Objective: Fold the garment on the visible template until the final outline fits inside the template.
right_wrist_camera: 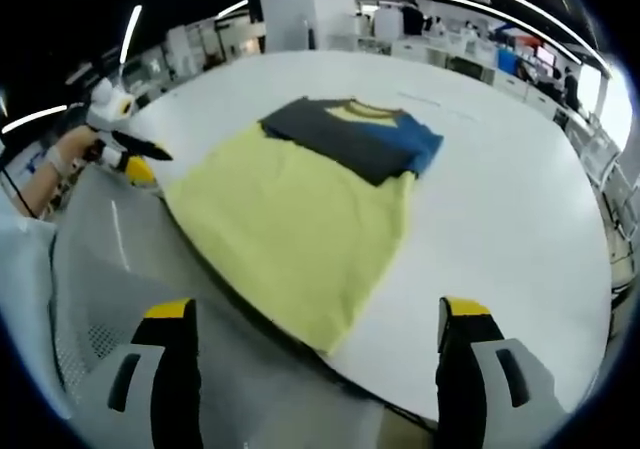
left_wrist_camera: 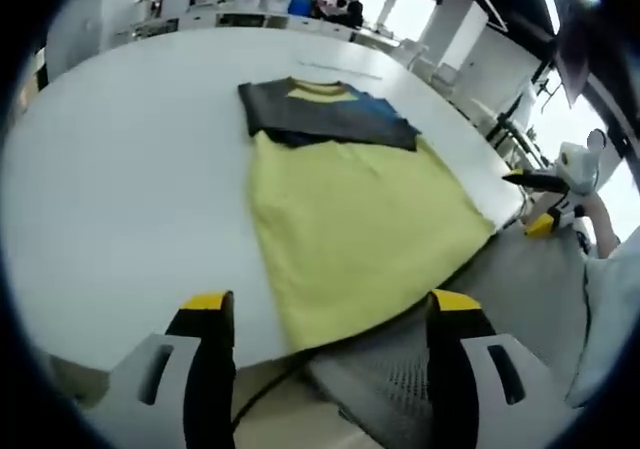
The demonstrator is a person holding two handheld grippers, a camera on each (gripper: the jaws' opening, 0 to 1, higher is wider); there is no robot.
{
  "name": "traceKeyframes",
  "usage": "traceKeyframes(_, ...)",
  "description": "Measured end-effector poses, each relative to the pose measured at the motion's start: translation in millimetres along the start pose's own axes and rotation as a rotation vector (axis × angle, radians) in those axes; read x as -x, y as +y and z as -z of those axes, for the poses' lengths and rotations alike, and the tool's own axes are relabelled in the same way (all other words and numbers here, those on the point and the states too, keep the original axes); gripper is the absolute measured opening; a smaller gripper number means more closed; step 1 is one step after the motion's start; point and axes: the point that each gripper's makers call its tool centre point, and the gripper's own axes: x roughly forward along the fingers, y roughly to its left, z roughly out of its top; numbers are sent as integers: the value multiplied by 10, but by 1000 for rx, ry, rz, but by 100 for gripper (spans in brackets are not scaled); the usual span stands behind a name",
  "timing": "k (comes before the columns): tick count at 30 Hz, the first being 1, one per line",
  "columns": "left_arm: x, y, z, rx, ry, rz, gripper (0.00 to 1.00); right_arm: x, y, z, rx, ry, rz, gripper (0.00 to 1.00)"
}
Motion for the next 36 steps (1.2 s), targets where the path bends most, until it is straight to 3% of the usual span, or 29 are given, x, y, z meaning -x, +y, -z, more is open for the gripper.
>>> traceKeyframes(8,-13,41,55,18,8,-10,72,-66,-21,91,-12,44,1,92)
traceKeyframes(16,-19,55,114,42,27,-7,62,-89,18,94,-19,41,-19,82)
traceKeyframes(27,-67,78,190,64,57,-12,54,-129,2,183,-31,80,-30,69)
traceKeyframes(36,-86,81,238,109,76,2,42,-142,2,260,-49,115,-38,59)
